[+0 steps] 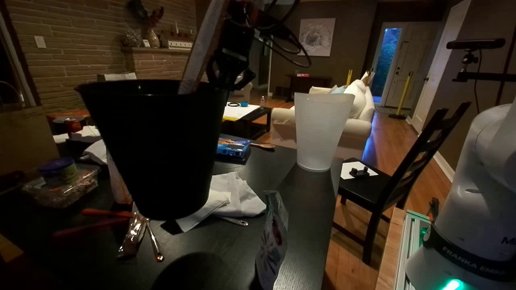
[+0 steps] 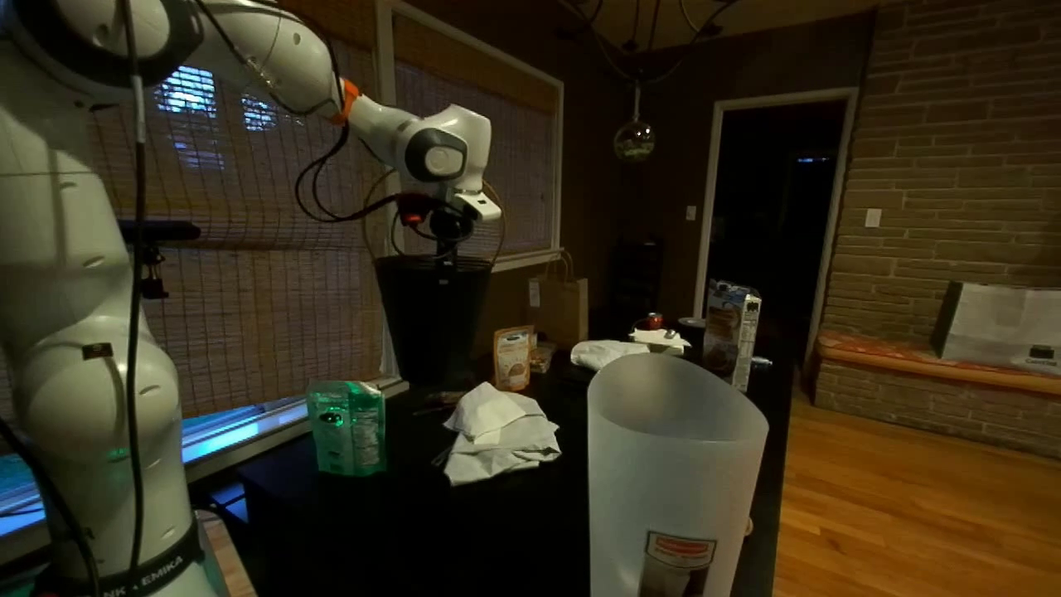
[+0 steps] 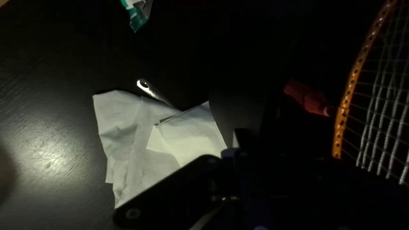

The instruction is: Move the black bucket to the left

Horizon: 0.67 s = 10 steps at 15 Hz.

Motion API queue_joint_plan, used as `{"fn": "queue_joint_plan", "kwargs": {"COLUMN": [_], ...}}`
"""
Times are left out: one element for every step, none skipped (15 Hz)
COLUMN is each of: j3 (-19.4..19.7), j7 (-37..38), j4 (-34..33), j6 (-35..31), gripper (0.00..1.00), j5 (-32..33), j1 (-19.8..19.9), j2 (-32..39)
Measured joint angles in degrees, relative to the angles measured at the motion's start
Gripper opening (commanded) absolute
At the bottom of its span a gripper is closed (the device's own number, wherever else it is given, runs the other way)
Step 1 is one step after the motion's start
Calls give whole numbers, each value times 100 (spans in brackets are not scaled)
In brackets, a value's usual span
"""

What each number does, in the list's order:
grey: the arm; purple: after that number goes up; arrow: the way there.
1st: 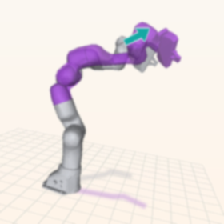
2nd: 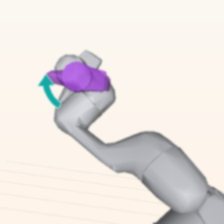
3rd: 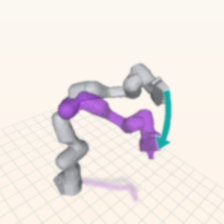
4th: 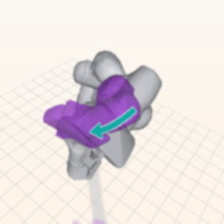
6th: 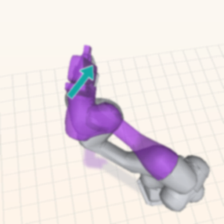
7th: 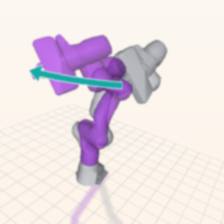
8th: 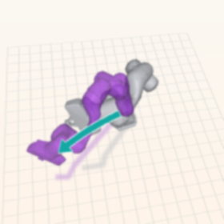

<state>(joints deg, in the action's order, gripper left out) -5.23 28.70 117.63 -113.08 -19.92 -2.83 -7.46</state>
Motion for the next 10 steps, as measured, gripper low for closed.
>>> {"fn": "queue_joint_plan", "kwargs": {"j3": [-92,-175,-254,-323,-378,-419,-451,-479,-496,-500], "j7": [-13,-17,-17,-13,-4,2,2,11,48,118], "j4": [-49,-97,-138,-169,-184,-195,-199,-199,-197,-195], "j6": [27,56,72,75,79,95,133,166,176,176], "gripper": [1,1,1,1,1,1,1,1,1,1], "j5": [2,2,4,8,25,50,96,196,377,586], "j1": [-96,-188,-273,-347,-406,-456,-494,-520,-542,-556], "j2": [104,190,260,320,366,416,468,521,576,629]}}
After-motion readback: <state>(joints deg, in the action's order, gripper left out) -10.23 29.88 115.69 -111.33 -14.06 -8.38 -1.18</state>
